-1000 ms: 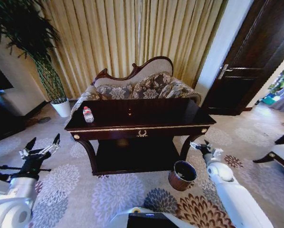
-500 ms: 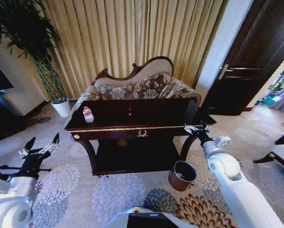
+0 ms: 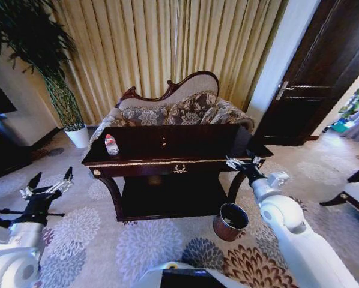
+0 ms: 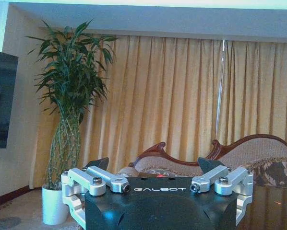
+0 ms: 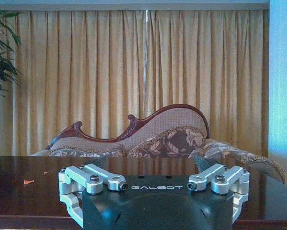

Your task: Move to the front of the table and place the trash on the table into the trash bin.

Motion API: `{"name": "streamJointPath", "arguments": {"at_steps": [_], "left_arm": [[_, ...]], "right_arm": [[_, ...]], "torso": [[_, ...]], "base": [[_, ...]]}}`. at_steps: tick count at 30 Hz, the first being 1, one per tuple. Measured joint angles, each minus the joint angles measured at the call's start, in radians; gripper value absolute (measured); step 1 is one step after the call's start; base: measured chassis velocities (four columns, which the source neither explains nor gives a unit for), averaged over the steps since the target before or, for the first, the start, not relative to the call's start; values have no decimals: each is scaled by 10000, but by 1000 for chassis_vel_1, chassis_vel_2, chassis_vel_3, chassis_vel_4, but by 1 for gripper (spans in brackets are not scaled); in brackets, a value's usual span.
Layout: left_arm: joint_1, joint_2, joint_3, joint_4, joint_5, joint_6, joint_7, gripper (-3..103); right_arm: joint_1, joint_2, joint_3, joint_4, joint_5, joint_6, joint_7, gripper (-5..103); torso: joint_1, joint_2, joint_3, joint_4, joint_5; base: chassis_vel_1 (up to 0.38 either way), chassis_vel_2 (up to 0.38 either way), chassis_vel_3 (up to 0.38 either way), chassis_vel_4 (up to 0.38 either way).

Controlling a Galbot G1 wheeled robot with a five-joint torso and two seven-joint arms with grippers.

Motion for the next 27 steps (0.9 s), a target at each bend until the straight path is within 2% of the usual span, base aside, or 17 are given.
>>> {"name": "streamJointPath", "arguments": {"at_steps": [14, 27], "left_arm": [[70, -58, -23, 19, 18, -32, 63, 100], [103, -103, -46, -3, 22, -61, 87, 100]], "right_arm": [[1, 2, -58, -45, -29, 24, -32, 100], [20, 26, -191, -51, -93, 50, -53, 100]], "torso": [[-1, 1, -1, 0, 0], [2, -1, 1, 0, 0]], "base": [[-20, 24, 21, -19], [-102, 105, 93, -107]]}}
